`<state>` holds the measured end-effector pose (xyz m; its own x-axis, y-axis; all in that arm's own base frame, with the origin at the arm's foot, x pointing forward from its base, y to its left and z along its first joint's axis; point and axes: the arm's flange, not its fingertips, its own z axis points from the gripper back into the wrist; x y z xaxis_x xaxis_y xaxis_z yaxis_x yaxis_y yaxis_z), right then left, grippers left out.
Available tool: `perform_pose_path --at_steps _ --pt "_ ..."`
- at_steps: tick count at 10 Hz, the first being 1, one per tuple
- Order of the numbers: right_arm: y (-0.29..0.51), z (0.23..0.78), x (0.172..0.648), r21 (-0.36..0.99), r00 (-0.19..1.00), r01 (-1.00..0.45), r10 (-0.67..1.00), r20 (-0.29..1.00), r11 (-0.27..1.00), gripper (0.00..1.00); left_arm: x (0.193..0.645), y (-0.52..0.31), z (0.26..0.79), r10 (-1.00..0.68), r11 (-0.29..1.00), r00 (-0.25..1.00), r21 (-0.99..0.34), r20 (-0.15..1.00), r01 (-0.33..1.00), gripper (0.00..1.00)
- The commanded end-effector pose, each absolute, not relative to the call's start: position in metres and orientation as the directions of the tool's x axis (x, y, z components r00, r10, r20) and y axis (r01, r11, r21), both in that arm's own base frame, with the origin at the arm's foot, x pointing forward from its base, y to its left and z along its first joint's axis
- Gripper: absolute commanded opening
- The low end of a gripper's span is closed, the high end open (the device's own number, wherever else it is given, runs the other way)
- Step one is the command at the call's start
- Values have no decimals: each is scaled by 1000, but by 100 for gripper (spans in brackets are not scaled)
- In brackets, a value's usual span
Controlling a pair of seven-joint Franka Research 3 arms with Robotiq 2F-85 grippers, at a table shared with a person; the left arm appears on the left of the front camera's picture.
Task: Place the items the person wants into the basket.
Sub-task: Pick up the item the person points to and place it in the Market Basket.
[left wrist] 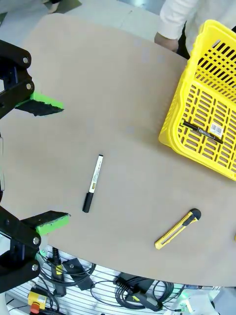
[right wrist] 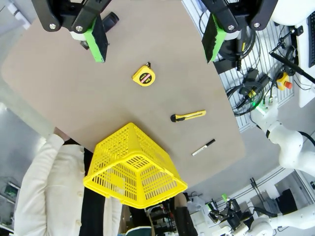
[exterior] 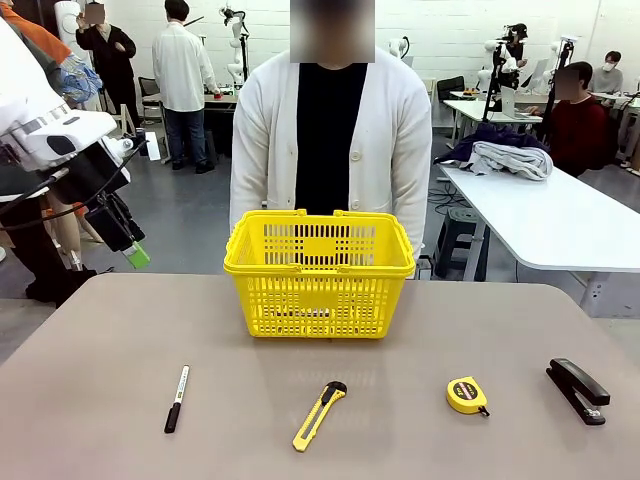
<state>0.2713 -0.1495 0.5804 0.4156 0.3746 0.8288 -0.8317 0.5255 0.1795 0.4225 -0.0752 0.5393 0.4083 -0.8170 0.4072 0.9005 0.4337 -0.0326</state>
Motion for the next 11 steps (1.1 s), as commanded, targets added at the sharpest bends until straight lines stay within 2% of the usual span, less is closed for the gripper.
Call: perform_pose_path --at_steps 1,3,5,9,11 --pt "-150 580 273 171 394 -843 368 842 510 100 409 -41 560 -787 353 353 -99 507 930 100" --pt "-150 580 273 171 394 -843 368 842 510 100 380 31 596 -694 240 255 -117 674 964 100" --pt "-150 580 273 171 394 -843 368 842 510 100 352 89 614 -599 219 192 -72 777 973 100" --pt "-150 580 273 171 394 -843 368 842 510 100 310 153 601 -521 407 250 -20 816 913 100" --pt "-150 580 273 171 394 -843 368 842 510 100 294 171 593 -491 434 253 -17 834 901 100"
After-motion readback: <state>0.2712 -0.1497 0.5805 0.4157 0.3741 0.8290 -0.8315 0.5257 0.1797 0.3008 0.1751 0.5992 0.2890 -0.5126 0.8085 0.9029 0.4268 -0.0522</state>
